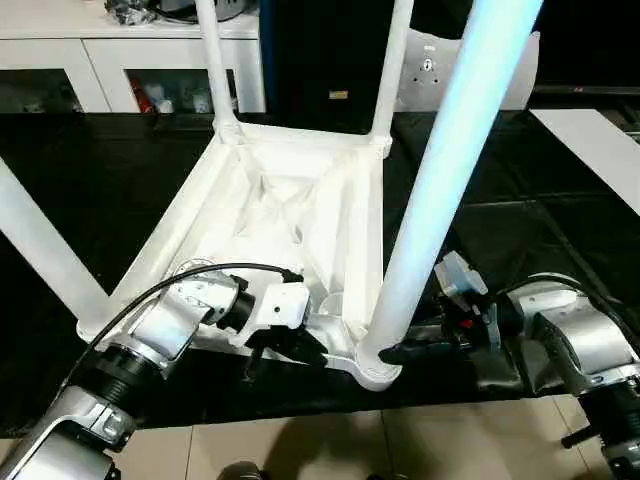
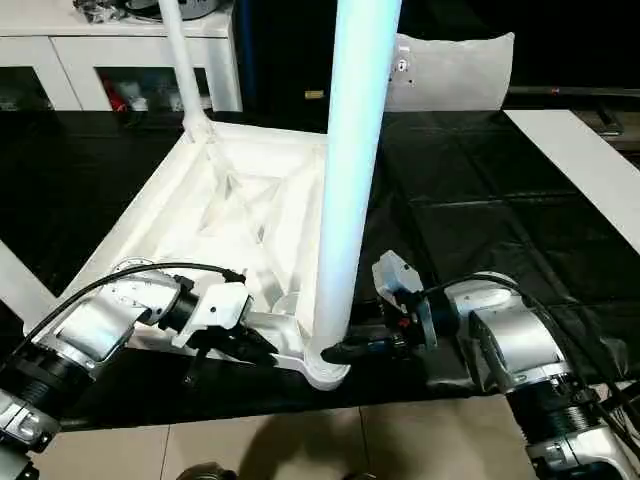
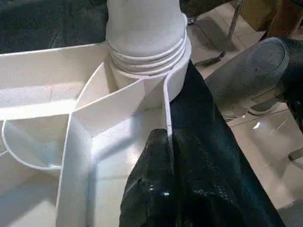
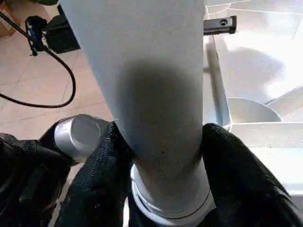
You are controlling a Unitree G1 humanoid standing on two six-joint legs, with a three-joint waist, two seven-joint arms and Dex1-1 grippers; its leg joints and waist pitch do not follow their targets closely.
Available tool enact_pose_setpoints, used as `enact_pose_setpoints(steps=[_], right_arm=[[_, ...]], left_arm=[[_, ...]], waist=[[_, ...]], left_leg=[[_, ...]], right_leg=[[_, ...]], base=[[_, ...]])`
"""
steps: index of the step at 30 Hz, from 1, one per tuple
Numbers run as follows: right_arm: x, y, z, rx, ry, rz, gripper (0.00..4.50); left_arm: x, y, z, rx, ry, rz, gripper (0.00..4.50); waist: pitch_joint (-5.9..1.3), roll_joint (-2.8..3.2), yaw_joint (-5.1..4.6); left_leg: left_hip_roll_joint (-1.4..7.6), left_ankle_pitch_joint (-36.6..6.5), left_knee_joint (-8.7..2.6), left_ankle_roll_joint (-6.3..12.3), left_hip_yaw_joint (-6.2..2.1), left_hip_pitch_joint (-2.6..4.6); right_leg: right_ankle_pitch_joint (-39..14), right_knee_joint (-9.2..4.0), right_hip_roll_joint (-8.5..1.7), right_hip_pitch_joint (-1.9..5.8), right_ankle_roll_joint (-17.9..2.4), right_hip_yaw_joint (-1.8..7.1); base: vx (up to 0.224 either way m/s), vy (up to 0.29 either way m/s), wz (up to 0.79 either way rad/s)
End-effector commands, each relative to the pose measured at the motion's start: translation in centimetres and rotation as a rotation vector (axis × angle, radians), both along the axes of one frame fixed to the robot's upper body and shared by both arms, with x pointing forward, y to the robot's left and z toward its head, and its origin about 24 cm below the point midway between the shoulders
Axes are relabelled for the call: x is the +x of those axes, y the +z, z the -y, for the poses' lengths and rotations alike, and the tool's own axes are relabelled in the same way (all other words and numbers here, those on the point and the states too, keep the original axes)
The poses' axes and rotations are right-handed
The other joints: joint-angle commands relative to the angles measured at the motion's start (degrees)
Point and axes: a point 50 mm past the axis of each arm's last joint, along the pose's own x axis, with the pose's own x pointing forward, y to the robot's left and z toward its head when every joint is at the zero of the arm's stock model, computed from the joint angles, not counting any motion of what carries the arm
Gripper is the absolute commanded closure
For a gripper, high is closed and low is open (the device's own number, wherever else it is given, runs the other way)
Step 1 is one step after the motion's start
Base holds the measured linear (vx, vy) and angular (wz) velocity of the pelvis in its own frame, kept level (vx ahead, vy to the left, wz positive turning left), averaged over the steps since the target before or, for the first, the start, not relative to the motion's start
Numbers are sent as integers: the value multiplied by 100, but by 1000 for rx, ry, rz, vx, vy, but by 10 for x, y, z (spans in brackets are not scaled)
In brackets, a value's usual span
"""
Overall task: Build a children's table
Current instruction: Rotate leg to tighten
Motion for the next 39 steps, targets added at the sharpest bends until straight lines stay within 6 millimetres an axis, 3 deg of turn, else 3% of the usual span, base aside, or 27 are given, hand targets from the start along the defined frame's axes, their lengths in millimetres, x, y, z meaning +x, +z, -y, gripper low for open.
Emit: enact_pose_setpoints(steps=[1, 6, 10, 11, 13, 14, 15, 16, 17, 19, 20, 21, 23, 24, 25, 26, 27, 28, 29, 30, 31, 32, 33, 35, 36, 37, 39], right_arm=[[-4, 3, -6, 48, 21, -15, 253], [-16, 3, -17, 172, -106, -23, 256], [-17, -1, -27, 160, -277, 20, 256], [-12, -7, -33, 129, -423, 27, 256], [-11, -8, -35, 118, -463, 25, 256], [-7, -9, -44, 117, -567, 34, 256], [-7, -9, -44, 117, -567, 34, 256], [-3, -9, -52, 115, -657, 43, 257], [0, -8, -56, 111, -717, 45, 257], [3, -9, -61, 104, -784, 41, 257], [17, -8, -70, 106, -981, 44, 257], [17, -8, -70, 106, -981, 44, 257], [29, -7, -78, 109, -1171, 45, 257], [30, -7, -80, 116, -1185, 50, 257], [31, -6, -82, 128, -1188, 58, 257], [30, -2, -83, 165, -1190, 72, 223], [30, -2, -83, 165, -1190, 72, 202], [30, -1, -81, 177, -1199, 86, 189], [30, 1, -77, 189, -1204, 103, 189], [30, 2, -72, 186, -1202, 127, 182], [29, 3, -65, 186, -1188, 155, 182], [28, 4, -61, 188, -1172, 167, 166], [27, 5, -56, 187, -1154, 188, 155], [25, 6, -47, 180, -1112, 220, 146], [23, 6, -41, 173, -1087, 235, 128], [23, 6, -41, 173, -1087, 235, 128], [16, 5, -25, 200, -1018, 183, 103]], left_arm=[[-4, 1, 10, -10, -79, -12, 450], [3, 1, 19, -85, 118, -33, 450], [4, 5, 28, -120, 215, -28, 450], [5, 7, 36, -151, 291, -33, 450], [5, 8, 38, -160, 310, -36, 450], [6, 8, 49, -189, 384, -43, 450], [6, 8, 49, -189, 384, -43, 450], [6, 9, 59, -207, 450, -48, 450], [7, 8, 66, -214, 492, -47, 450], [9, 8, 72, -222, 536, -43, 450], [16, 11, 84, -248, 654, -11, 450], [16, 11, 84, -248, 654, -11, 450], [25, 15, 93, -262, 767, 51, 450], [27, 16, 94, -267, 772, 64, 450], [27, 18, 95, -276, 770, 74, 450], [27, 20, 95, -277, 763, 80, 450], [27, 20, 95, -277, 763, 80, 450], [26, 20, 94, -272, 757, 81, 450], [25, 19, 92, -264, 748, 82, 450], [24, 17, 89, -254, 744, 83, 450], [23, 16, 86, -245, 735, 84, 450], [22, 15, 84, -240, 728, 83, 450], [21, 13, 82, -236, 724, 83, 450], [21, 11, 78, -227, 715, 83, 450], [21, 10, 76, -221, 709, 85, 450], [21, 10, 76, -221, 709, 85, 450], [20, 8, 68, -207, 670, 90, 450]], waist=[[-392, 34, -7], [-384, 10, 31], [-299, 20, -63], [-281, 18, -122], [-262, -8, -253], [-247, 52, -341], [-252, 47, -398], [-258, 75, -476], [-241, 128, -577], [-203, 233, -692], [-169, 232, -763], [-154, 235, -777], [-122, 181, -871], [-116, 190, -901], [-118, 192, -936], [-109, 246, -962], [-95, 260, -976], [-124, 279, -939], [-114, 213, -911], [-171, 137, -899], [-181, 112, -859], [-216, 107, -775], [-252, 133, -737], [-339, 142, -648], [-329, 165, -602], [-329, 165, -602], [-374, 128, -490]], left_leg=[[197, -1773, -436, 163, -41, 62], [205, -1757, -454, 147, -32, 70], [139, -2081, -458, 64, -55, 80], [110, -2190, -448, 27, -71, 84], [44, -2243, -420, -39, -107, 29], [40, -2409, -403, -61, -123, 71], [33, -2451, -389, -52, -134, 74], [26, -2535, -390, -16, -160, 54], [89, -2721, -447, 13, -216, 10], [219, -3390, -542, 43, -303, 92], [302, -3757, -643, 10, -346, 53], [313, -3893, -671, -23, -349, 65], [180, -3978, -555, -55, -305, 197], [137, -3835, -495, -32, -285, 213], [105, -3712, -448, -29, -274, 226], [107, -3504, -435, 18, -297, 129], [173, -3618, -506, 33, -334, 64], [311, -3796, -660, 20, -429, -69], [223, -3737, -635, -6, -373, 23], [-63, -2871, -359, 25, -234, 171], [-90, -2373, -346, 105, -228, 41], [-37, -1720, -416, 253, -246, -172], [-5, -1484, -422, 296, -243, -174], [77, -660, -379, 518, -227, -208], [102, -678, -361, 620, -197, -150], [102, -678, -361, 620, -197, -150], [100, -304, -307, 912, -163, -171]], right_leg=[[-2524, -424, -327, 261, -947, 250], [-2319, -411, -314, 262, -984, 273], [-3299, -552, -314, 215, -585, 212], [-3671, -612, -314, 203, -409, 164], [-4166, -701, -298, 236, -71, 51], [-4343, -780, -288, 195, 65, -6], [-4325, -804, -279, 198, 94, -45], [-4295, -849, -278, 249, 161, -118], [-4048, -849, -275, 311, 122, -194], [-3552, -841, -259, 365, -6, -295], [-3206, -713, -247, 430, -79, -265], [-3162, -679, -253, 421, -109, -237], [-3888, -860, -263, 323, 97, -356], [-4066, -910, -295, 287, 143, -367], [-4207, -962, -319, 270, 194, -407], [-4295, -991, -363, 377, 367, -461], [-4086, -898, -364, 435, 346, -430], [-3486, -581, -388, 563, 218, -218], [-3638, -703, -403, 390, 99, -123], [-4173, -921, -498, 194, 6, -162], [-4141, -884, -529, 274, -34, -129], [-3692, -777, -477, 401, -71, -89], [-3379, -748, -464, 403, -134, -64], [-1645, -484, -363, 375, -682, 18], [-1422, -462, -350, 327, -929, 36], [-1422, -462, -350, 327, -929, 36], [-779, -343, -358, 390, -1189, 59]], base=[[0, 0, 0], [0, 0, 0], [0, 0, 0], [0, 0, 0], [0, 0, 0], [-49, 22, -19], [0, 0, 0], [0, 0, 0], [0, 0, 0], [0, 0, 0], [0, 0, 0], [0, 0, 0], [0, 0, 0], [0, 0, 0], [0, 0, 0], [0, 0, 0], [0, 0, 0], [0, 0, 0], [54, -36, 10], [54, -36, 10], [102, -22, 3], [70, -17, -7], [70, -17, -7], [34, -10, 0], [65, -13, 3], [63, -1, 2], [68, -3, 0]])
